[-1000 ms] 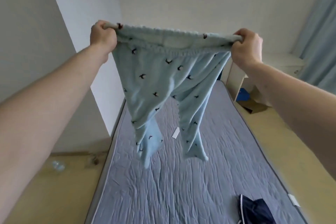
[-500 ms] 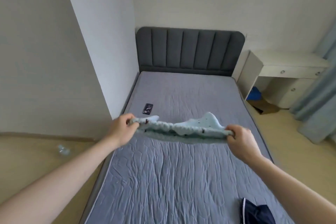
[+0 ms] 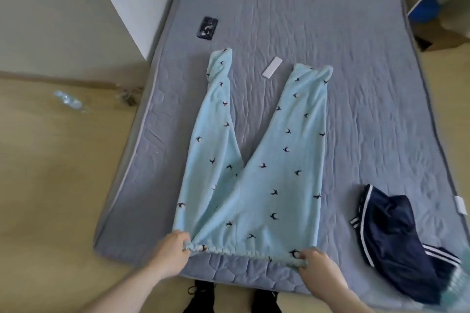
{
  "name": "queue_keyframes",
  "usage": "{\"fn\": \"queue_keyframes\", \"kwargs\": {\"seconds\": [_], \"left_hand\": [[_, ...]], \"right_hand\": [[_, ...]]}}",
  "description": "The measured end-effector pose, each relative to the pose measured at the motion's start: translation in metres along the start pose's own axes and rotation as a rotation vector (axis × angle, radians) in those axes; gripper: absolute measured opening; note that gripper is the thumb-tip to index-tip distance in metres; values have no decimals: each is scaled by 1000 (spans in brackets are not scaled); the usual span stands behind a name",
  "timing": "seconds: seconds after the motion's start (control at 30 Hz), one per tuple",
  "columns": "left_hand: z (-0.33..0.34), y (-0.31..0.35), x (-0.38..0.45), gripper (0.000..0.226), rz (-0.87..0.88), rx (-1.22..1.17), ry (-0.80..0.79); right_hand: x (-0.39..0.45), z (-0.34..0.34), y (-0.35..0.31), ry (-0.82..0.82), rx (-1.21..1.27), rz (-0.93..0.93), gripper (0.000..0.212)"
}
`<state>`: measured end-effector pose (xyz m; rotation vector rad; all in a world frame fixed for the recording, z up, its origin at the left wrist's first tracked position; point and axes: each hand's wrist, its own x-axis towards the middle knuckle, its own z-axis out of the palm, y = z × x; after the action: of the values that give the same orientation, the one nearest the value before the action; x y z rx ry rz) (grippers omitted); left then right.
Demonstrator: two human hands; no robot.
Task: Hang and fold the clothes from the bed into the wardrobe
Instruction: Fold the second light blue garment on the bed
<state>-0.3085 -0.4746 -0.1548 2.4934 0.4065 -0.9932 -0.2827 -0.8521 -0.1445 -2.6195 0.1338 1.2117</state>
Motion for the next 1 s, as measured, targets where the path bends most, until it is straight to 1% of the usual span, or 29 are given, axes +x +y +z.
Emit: {"fn": "queue_keyframes", "kwargs": {"seconds": [0.03,0.13,0.2,0.27,0.3,0.37,0.4,0.43,0.5,0.57,0.6,0.67,0.7,0.77,0.83,0.93,1.0], "left_hand": [[23,-9,3,33,2,19,-24],[81,-31,10,25,10,81,-93],[111,-41,15,15,2,98,-154],[139,-48,20,14,-42,75,-155],[151,-49,22,18,-81,37,-111],[165,-49,29,31,-174,-85,47],[168,-46,32,38,-188,-145,122],[169,-42,35,43,-160,-182,181],[163,-27,38,48,13,-170,247],[153,-3,36,48,234,-163,300],[146,12,36,45,307,-186,315],[135,45,36,38,417,-271,299],[133,63,38,34,505,-283,275],[136,97,44,20,740,-221,237],[149,127,52,11,900,-147,156],[183,158,67,15,1072,14,-28],[204,171,76,14,1132,156,-185]], "right_hand": [[6,25,9,-50,0,14,11],[22,83,31,-171,-12,45,11],[30,114,44,-207,-41,65,22],[38,141,54,-237,-63,90,32],[43,151,56,-253,-64,92,38],[53,162,57,-294,-47,76,49],[58,164,55,-316,-26,65,53],[63,164,52,-335,10,62,56],[71,162,45,-343,139,110,54],[76,152,41,-296,315,170,46],[78,145,42,-258,394,193,42],[80,127,48,-176,514,231,34],[83,120,54,-135,558,257,34],[87,105,69,-80,628,328,36],[92,94,84,-70,659,397,37],[98,89,109,-45,675,439,36],[102,91,121,-25,684,455,38]]}}
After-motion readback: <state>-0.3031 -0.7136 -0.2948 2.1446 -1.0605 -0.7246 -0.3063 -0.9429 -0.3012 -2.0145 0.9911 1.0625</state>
